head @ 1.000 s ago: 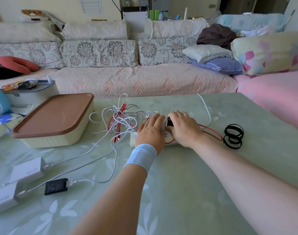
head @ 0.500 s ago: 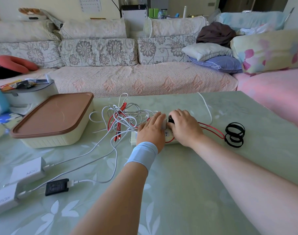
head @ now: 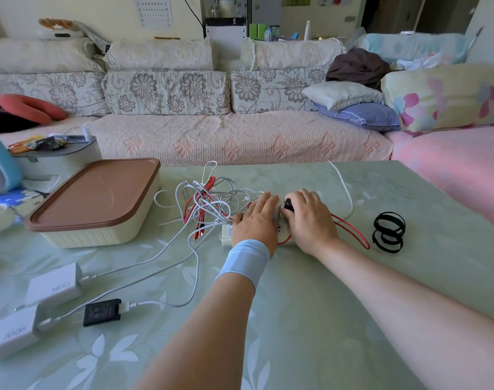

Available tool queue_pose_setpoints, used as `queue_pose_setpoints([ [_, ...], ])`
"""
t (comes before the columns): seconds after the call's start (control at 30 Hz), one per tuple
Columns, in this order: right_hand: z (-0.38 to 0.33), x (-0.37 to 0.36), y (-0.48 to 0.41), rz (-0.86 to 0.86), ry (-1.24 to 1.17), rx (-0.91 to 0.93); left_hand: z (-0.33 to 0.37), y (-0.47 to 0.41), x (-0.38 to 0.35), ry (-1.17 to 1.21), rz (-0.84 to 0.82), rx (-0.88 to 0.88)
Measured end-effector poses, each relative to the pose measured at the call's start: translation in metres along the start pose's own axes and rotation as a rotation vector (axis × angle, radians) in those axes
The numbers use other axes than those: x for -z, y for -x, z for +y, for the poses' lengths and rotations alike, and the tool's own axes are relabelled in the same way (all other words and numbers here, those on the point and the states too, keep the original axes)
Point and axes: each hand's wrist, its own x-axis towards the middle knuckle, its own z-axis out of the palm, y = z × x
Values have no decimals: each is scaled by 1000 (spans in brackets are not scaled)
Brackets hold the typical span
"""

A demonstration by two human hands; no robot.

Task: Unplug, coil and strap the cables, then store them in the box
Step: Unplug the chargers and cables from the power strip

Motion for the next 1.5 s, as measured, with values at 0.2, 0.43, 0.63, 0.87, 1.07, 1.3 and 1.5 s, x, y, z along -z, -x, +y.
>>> queue_pose_setpoints([
  [0.2, 0, 1, -5, -42, -85, -74, -1, -2, 0, -7, -27, 11],
  [0.43, -32, 26, -31, 191, -127, -12, -2, -4, 7, 49, -72, -6],
  [0.63, -45, 49, -31, 59, -241, -101, -4, 0, 35, 299, -66, 18],
  [0.87, -86, 80, -10, -171, -514, -70, 7, 38, 98, 574, 84, 14],
  [1.07, -135, 96, 11, -451, -714, -231, -25, 76, 149, 308, -52, 26],
  [1.3, -187, 89, 40, -770, -735, -96, -80, 127, 186, 92, -448, 255],
  [1.5, -238, 67, 57, -948, -611, 33, -104, 158, 206, -308, -726, 251],
])
